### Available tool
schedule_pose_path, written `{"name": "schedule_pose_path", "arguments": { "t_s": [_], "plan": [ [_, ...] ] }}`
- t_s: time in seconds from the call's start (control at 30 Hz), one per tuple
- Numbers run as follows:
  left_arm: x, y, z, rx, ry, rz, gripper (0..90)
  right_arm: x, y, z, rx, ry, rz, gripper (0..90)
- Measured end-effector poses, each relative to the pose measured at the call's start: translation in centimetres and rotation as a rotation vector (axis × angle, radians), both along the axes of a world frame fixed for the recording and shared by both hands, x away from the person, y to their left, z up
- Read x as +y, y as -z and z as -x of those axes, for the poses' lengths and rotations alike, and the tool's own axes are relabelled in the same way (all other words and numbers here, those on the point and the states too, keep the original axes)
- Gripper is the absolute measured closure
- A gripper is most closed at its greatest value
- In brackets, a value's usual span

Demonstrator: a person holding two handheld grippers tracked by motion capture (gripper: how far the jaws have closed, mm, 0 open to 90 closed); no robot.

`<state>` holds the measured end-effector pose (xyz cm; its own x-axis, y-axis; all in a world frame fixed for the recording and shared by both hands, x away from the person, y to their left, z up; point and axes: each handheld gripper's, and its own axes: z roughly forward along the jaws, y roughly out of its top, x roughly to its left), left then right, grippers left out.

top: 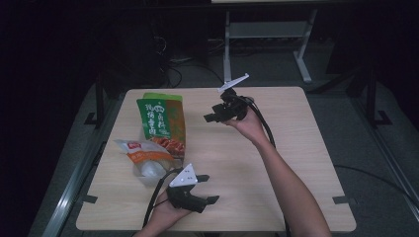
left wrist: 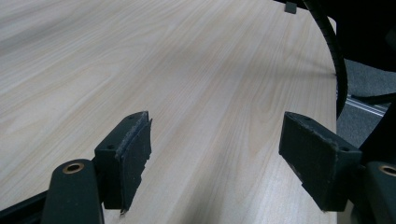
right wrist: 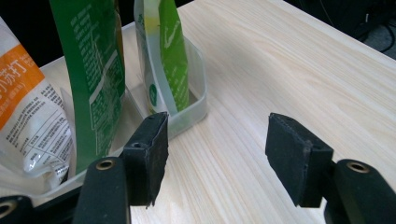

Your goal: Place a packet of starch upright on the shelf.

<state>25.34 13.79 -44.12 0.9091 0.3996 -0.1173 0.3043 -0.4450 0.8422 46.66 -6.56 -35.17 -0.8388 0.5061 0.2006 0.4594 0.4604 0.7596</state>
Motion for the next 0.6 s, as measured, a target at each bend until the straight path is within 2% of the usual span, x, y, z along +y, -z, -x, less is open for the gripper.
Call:
{"name": "schedule_pose_path", "arguments": {
  "t_s": [0.6],
  "plan": [
    [0.2,0.0,-0.1,0.006,-0.002,-0.002,24.7,-2.9,-0.2,1.1,0.005,0.045,0.037,34.0]
  ]
}}
